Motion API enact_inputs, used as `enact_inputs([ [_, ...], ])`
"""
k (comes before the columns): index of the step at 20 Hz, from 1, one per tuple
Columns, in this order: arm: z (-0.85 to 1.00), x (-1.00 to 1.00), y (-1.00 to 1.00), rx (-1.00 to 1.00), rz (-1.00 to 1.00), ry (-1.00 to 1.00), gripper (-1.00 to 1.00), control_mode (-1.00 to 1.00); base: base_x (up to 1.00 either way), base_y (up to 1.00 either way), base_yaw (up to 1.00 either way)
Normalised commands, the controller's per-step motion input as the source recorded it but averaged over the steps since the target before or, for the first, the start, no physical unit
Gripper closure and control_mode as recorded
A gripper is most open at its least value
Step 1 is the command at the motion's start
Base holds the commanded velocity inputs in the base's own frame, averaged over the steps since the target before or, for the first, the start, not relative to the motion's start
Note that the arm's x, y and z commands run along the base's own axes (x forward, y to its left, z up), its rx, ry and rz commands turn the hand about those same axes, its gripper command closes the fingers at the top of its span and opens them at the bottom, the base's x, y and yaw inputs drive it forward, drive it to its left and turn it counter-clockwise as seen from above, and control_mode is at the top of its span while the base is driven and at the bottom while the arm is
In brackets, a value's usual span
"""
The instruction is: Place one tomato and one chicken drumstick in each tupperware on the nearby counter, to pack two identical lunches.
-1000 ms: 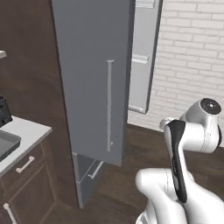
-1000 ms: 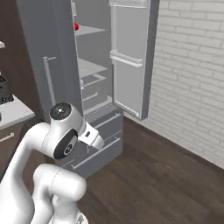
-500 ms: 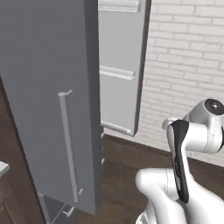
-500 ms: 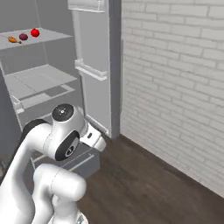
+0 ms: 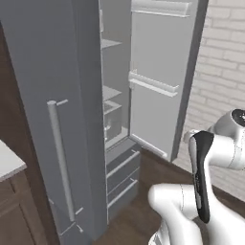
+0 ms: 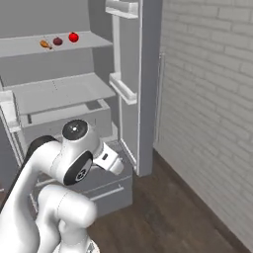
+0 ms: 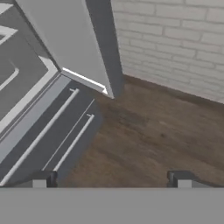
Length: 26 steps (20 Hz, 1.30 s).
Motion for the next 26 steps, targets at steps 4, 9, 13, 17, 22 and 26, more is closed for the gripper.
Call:
enact_inputs([
  [4,0.00,0.00,0.00,0.00,0.00,0.00,-1.00,1.00,-0.38,-0.05,0.74],
  [9,0.00,0.00,0.00,0.00,0.00,0.00,-1.00,1.00,0.53,-0.29,0.50],
  [13,0.00,0.00,0.00,0.00,0.00,0.00,-1.00,1.00,0.54,-0.11,0.43],
  [17,0.00,0.00,0.00,0.00,0.00,0.00,-1.00,1.00,0.76,-0.12,0.22],
  [22,0.00,0.00,0.00,0.00,0.00,0.00,-1.00,1.00,0.11,-0.78,0.11],
  [26,0.00,0.00,0.00,0.00,0.00,0.00,-1.00,1.00,0.15,0.00,0.00],
])
